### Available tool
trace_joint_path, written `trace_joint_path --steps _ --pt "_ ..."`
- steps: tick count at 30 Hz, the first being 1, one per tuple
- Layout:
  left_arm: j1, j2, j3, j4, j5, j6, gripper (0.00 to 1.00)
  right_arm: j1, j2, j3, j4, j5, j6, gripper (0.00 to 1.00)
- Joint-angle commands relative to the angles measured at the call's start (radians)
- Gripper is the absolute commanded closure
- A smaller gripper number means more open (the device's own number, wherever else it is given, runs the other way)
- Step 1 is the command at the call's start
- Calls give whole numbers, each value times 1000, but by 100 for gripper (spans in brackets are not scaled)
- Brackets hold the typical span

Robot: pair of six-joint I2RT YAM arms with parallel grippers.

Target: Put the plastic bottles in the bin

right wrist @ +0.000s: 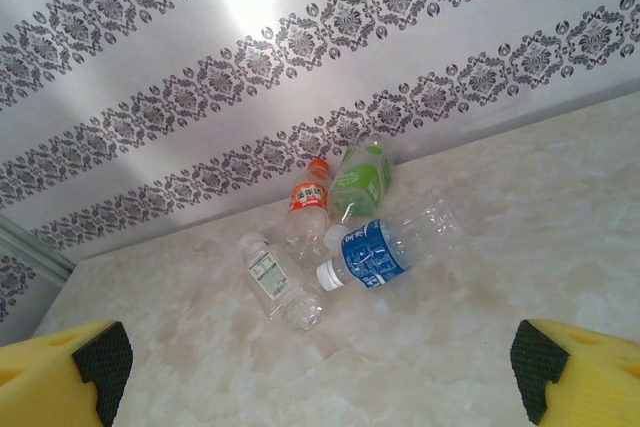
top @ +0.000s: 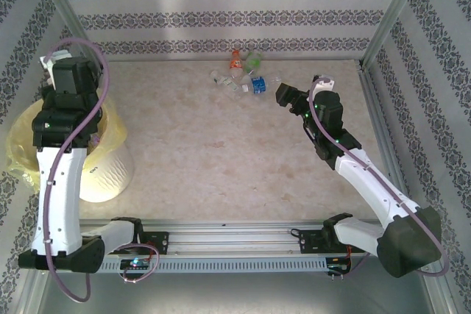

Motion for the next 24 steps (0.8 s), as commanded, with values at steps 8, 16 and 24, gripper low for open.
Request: trace_joint_path --steps 8,16,24 --pt "164 67 -57 -120 381 -23 45 -12 43 48 -21 -60 13 2" --pt "174 160 57 -289 398 -93 3 -12 38 54 -42 -65 -12 2" --pt "174 104 30 -197 471 -101 0 -13 27 20 4 -49 -10 2"
